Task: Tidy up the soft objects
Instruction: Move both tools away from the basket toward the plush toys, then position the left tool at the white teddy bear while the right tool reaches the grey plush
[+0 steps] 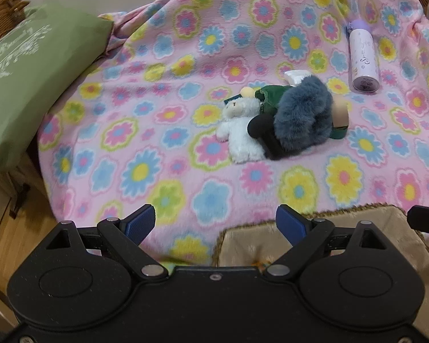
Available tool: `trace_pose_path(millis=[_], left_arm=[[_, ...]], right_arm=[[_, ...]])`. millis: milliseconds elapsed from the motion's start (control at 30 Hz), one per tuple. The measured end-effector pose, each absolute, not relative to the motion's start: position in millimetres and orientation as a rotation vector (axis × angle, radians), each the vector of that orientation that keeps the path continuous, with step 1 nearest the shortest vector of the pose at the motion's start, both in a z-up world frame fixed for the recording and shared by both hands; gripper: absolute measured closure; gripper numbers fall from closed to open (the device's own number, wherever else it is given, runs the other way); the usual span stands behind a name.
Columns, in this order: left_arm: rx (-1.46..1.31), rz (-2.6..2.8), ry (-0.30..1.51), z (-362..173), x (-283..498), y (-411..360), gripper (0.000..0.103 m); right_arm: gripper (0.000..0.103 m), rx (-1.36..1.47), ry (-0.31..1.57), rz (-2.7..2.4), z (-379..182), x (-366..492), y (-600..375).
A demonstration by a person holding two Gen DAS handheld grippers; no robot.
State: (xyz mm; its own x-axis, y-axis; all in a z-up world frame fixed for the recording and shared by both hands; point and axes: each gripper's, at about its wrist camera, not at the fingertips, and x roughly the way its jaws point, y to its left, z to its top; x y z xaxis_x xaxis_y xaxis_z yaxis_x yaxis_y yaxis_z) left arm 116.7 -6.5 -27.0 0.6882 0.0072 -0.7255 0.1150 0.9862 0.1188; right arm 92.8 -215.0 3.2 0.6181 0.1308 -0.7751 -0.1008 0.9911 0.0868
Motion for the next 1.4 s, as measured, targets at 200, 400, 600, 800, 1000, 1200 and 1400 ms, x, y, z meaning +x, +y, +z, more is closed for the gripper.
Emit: trace_pose_path(millis=[200,400,600,800,1000,1200,1400], left_arm=[[0.176,-0.09,0.825,-35.5,147.2,-14.3,0.014],[0.171,-0.106,0.834,-44.6,173.1,-17.3,0.014],[0.174,-0.119,0.844,-56.4,195.0,-20.1,0.014],[0.154,-0.131,0.853,-67.2,210.8,-18.7,0.014],[0.134,-0.134,0.858,-74.9,227.0,-18.9,0.014],[0.131,-0.125,0.87,-81.8,244.5,-17.9,0.014],[0.1,-0.122,0.863,-84.3,260.7,-15.0,0.013]], right_arm=[[0.016,0.023,0.909,0.133,-4.1,125.1,-215.7],[0.016,0.028,0.93,0.127,-13.7,158.5,-215.3],[0.016,0.048,0.947,0.124,-25.0,189.8,-210.3],[0.015,0.055,0.959,0.125,-37.2,218.4,-199.7],[0.015,0.056,0.958,0.105,-48.9,245.7,-193.1],[0.015,0.086,0.96,0.086,-60.4,270.6,-192.7],[0.014,0.115,0.951,0.064,-64.7,296.1,-195.1]])
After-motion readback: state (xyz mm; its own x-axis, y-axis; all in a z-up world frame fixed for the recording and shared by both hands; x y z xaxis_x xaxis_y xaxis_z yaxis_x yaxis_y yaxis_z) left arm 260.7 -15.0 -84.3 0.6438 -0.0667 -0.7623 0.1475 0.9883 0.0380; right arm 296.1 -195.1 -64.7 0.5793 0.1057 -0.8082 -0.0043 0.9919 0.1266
